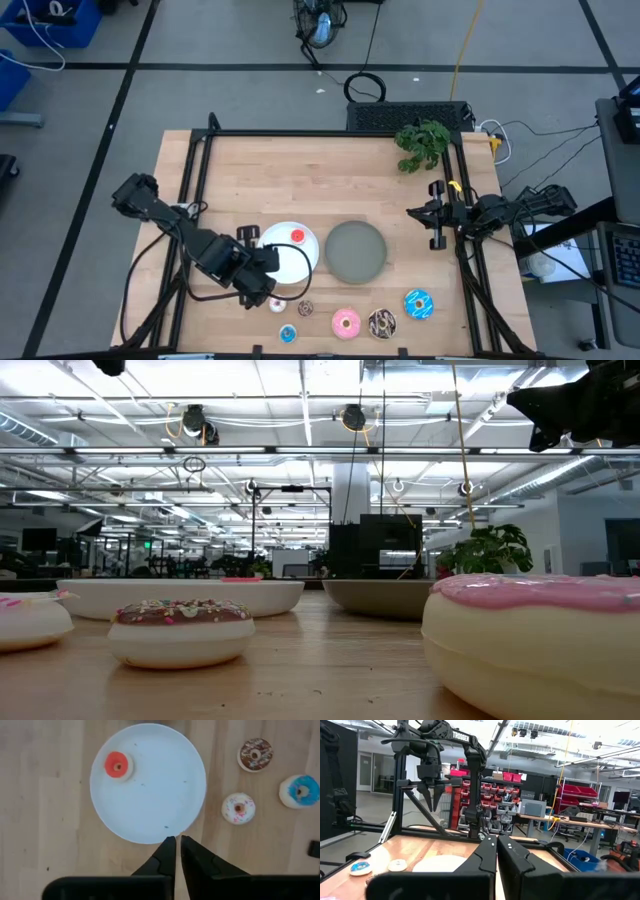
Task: Pick & Place donuts
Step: Put the small white donut on the white plate
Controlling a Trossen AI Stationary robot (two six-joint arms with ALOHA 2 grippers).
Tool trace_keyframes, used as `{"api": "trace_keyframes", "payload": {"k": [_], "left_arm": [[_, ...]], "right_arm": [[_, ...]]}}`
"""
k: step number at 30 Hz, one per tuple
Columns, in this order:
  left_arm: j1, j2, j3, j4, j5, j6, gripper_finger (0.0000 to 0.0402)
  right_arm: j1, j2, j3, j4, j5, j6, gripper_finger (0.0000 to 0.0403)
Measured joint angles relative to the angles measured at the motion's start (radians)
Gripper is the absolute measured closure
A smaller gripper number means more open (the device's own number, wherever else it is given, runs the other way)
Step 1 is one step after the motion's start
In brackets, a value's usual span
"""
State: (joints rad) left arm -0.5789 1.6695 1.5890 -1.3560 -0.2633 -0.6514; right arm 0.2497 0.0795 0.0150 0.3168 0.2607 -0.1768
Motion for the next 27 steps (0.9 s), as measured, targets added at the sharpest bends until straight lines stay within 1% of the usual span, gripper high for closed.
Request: {"api": "trace_keyframes", "payload": {"k": [5,12,20,23,27], "left_arm": [[0.000,0.000,0.000,0.000,-0.008,-0.008,0.0360],[0.008,0.000,0.000,0.008,-0.010,0.048,0.0360],[0.031,0.000,0.000,0.035,-0.011,0.051,0.0360],[0.033,0.014,0.000,0.105,-0.020,0.049,0.0360],[0.025,0.064,0.000,0.245,0.007,0.135,0.0360]], "right_arm": [[0.000,0.000,0.000,0.000,0.000,0.000,0.0399],[0.000,0.000,0.000,0.000,0.000,0.000,0.0399],[0.000,0.000,0.000,-0.009,0.000,0.000,0.0399],[0.000,0.000,0.000,-0.010,0.000,0.000,0.0399],[0.000,0.000,0.000,-0.011,0.000,0.000,0.0399]]}}
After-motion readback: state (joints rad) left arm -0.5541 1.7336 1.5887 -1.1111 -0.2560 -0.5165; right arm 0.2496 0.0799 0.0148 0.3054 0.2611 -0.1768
